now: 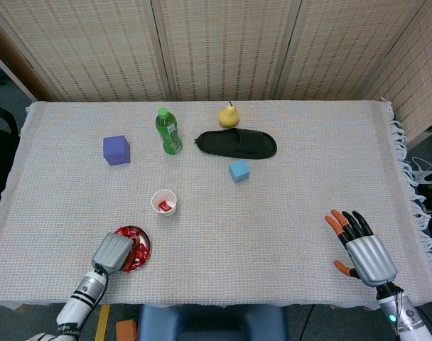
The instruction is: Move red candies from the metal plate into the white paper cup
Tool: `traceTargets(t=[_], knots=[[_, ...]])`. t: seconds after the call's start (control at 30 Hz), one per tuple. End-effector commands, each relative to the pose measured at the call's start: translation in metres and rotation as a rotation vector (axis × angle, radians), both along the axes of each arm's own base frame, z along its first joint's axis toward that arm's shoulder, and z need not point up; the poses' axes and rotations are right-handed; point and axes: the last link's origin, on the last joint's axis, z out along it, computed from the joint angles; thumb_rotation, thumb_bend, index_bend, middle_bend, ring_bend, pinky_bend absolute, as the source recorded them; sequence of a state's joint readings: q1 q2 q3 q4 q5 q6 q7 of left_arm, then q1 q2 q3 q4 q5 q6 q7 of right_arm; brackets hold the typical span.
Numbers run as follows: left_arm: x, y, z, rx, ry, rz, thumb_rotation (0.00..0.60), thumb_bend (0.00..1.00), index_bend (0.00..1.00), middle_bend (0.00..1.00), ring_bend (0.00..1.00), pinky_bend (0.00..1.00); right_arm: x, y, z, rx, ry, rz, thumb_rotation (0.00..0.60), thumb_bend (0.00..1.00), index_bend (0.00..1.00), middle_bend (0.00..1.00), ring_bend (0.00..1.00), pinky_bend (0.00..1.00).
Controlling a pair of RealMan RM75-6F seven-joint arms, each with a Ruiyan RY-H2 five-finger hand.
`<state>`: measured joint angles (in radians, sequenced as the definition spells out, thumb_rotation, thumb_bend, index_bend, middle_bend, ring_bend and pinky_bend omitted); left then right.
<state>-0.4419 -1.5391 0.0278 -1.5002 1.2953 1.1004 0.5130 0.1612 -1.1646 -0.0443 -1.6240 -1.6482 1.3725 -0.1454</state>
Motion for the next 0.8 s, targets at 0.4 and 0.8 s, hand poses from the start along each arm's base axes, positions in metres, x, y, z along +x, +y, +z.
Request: traceTargets(t=[0.4,0.8], knots=[[0.0,0.002,0.0,0.004,-0.028,0.014,0.6,0.51,0.65,1.0,1.0,1.0,0.0,0.0,0.0,0.0,0.001,-0.002,0.6,0.1,0.0,0.0,0.0,0.0],[0.003,0.006,0.011,0.039,-0.068,0.011,0.6,0.51,0.69,1.0,1.0,1.0,0.0,0.0,0.0,0.002,0.002,-0.002,0.6,0.1,0.0,0.0,0.0,0.0]])
